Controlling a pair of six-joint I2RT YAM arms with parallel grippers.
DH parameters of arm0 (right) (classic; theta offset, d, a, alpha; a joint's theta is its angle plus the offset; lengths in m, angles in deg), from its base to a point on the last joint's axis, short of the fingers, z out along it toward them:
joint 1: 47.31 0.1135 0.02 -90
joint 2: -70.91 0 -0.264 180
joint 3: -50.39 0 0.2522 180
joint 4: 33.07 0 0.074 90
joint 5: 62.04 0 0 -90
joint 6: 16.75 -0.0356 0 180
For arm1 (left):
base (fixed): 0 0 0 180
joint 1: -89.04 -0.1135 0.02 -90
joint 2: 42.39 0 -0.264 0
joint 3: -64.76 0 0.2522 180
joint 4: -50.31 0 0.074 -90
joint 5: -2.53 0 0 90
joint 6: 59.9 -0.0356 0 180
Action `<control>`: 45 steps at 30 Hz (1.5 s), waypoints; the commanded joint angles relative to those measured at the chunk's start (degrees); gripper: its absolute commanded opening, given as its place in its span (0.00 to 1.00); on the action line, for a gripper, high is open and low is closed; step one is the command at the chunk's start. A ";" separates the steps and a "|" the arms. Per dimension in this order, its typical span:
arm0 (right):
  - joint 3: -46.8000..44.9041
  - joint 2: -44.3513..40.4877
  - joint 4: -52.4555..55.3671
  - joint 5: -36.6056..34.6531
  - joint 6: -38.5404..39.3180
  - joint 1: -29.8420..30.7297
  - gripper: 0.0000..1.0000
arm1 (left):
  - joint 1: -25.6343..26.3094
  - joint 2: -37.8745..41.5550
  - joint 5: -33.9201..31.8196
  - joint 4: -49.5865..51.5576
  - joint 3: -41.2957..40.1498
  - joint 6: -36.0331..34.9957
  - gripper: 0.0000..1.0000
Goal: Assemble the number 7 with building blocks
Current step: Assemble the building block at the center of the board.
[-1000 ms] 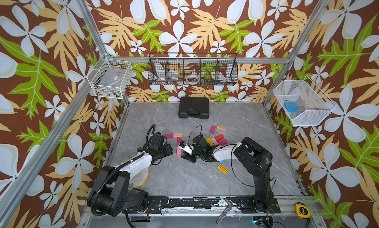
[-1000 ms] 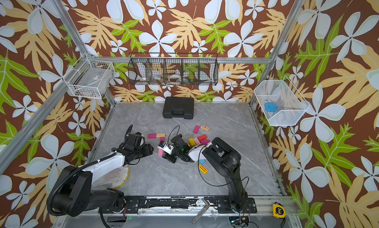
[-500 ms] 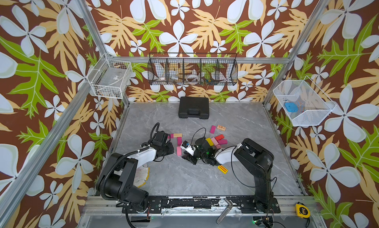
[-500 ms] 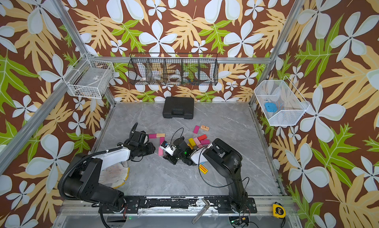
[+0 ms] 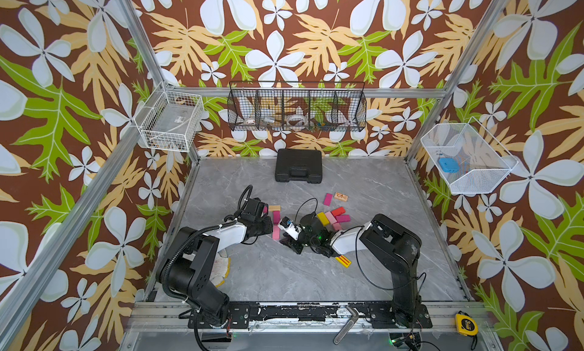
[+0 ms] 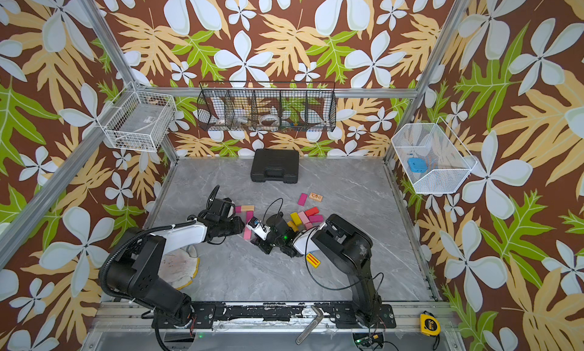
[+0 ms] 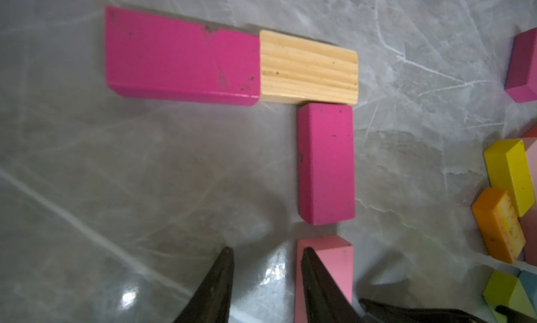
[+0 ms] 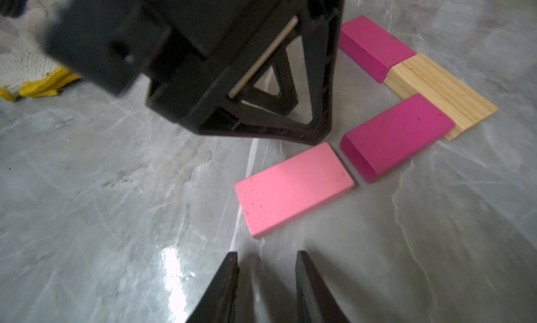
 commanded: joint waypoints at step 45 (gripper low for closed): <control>-0.23 1.67 3.56 -9.21 -4.36 1.63 0.35 | 0.60 -1.35 1.00 4.08 -1.03 -0.81 0.37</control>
